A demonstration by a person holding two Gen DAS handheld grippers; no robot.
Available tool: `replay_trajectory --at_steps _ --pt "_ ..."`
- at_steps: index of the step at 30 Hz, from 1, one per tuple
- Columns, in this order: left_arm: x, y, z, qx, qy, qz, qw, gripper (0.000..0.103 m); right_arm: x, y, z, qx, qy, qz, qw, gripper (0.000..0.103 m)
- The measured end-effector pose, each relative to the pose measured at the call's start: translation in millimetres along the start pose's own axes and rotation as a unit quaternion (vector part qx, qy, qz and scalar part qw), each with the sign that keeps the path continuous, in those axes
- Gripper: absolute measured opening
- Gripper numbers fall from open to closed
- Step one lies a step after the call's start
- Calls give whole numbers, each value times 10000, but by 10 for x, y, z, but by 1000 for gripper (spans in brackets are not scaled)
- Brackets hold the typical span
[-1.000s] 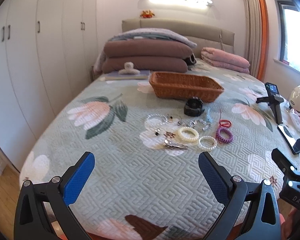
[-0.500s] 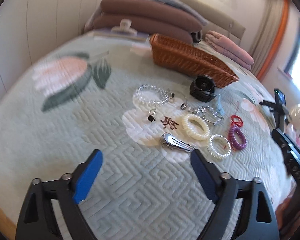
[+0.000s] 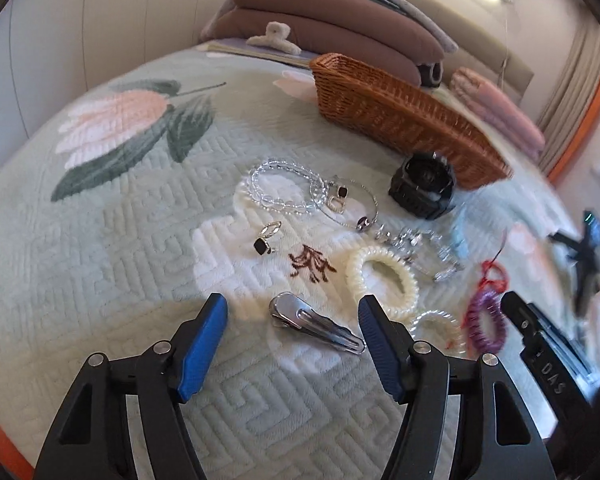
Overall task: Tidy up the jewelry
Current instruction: 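Grasp the silver hair clip with the left tool while the right tool grasps the purple coil hair tie, then carry both items into the wicker basket and open both tools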
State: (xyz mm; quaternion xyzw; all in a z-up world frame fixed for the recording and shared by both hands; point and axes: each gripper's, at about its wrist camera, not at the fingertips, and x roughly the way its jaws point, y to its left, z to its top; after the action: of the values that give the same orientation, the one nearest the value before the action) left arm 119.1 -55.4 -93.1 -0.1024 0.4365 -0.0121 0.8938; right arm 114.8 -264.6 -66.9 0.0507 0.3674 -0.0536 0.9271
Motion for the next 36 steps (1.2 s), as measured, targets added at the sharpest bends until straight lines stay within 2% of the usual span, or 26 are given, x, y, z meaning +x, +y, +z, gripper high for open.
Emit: replay_trajectory --at_steps 1,3,4,5,6,9,10,13,19,25,30,36 --pt "-2 -30 -27 144 -42 108 9998 66 19 16 -6 -39 34 5 10000 44" --pt "-14 -64 -72 451 -131 318 9984 51 70 44 -6 -115 143 17 9998 44" --pt "-26 -53 -84 546 -155 340 9978 47 99 61 -12 -160 203 25 9997 44" --pt "-47 -24 -84 585 -164 312 9977 39 113 69 -18 -186 228 18 9996 43" --pt "-66 15 -74 619 -161 230 9977 30 113 82 -27 -214 214 -4 9995 39" --pt "-87 144 -33 738 -119 -68 9972 19 98 119 -53 -284 190 -16 9994 22" --pt "-90 177 -25 777 -112 -157 9968 18 94 122 -58 -295 189 -13 9994 19" --pt "-112 262 -8 805 -96 -400 9959 17 57 121 -69 -276 115 -3 9996 13" --pt "-152 291 -10 860 -127 -570 9946 17 -47 34 -48 -55 -85 45 9999 12" --pt "-336 221 98 971 -386 -689 9921 17 -236 1 18 20 -344 96 9994 12" --pt "-504 80 414 1082 -759 -955 9866 17 -376 12 281 -100 -651 78 9978 12" --pt "-491 -201 1115 1274 -1428 -1180 9744 17 -258 58 914 -268 -1237 5 9920 12"
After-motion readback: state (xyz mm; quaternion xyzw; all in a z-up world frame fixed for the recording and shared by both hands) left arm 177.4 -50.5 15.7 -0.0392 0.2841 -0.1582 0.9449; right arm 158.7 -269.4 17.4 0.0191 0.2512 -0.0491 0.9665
